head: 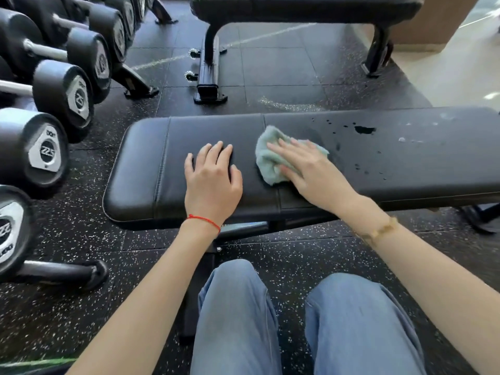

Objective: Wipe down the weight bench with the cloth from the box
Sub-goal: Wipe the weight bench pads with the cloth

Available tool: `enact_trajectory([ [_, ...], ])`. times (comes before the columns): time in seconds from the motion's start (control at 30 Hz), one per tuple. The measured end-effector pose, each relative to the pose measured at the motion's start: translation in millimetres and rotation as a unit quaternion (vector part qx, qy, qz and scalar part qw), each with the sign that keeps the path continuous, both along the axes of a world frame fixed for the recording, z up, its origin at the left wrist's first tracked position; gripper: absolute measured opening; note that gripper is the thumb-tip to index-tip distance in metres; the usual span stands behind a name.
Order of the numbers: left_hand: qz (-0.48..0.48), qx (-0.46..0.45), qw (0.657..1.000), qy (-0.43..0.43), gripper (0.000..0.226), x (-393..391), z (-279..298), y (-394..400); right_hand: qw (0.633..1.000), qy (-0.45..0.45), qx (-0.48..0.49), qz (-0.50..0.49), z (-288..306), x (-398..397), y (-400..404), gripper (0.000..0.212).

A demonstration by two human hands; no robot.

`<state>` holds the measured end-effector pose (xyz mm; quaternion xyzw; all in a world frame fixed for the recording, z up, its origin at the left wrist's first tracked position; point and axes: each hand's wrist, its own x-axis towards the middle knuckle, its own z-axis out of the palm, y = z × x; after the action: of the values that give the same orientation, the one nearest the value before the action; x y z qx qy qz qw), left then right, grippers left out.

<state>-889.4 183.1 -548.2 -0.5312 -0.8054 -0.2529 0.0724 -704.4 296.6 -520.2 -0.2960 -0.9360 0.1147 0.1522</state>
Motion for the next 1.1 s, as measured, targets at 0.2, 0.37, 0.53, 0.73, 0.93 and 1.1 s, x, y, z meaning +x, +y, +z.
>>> enact_trajectory([
  [0.2,0.012,0.006,1.000,0.010,0.052,3,0,1,0.991,-0.017,-0.013,-0.133,8,47,70,0.044],
  [0.37,0.022,0.016,1.000,-0.005,0.048,2,-1,0,0.998,-0.008,-0.034,-0.052,1,-48,79,0.046],
  [0.53,0.029,0.018,0.999,-0.008,0.048,3,-1,0,0.996,0.024,-0.029,0.077,-1,3,30,0.045],
  [0.73,0.035,0.012,0.999,-0.007,0.048,4,0,0,0.998,0.008,-0.025,-0.052,4,25,107,0.042],
  [0.93,0.034,0.011,0.999,-0.010,0.048,3,0,-1,0.999,0.019,-0.030,0.019,-4,-53,81,0.045],
  [1.1,0.026,0.008,1.000,-0.011,0.049,1,1,-2,0.993,0.035,-0.030,0.113,-5,32,36,0.044],
])
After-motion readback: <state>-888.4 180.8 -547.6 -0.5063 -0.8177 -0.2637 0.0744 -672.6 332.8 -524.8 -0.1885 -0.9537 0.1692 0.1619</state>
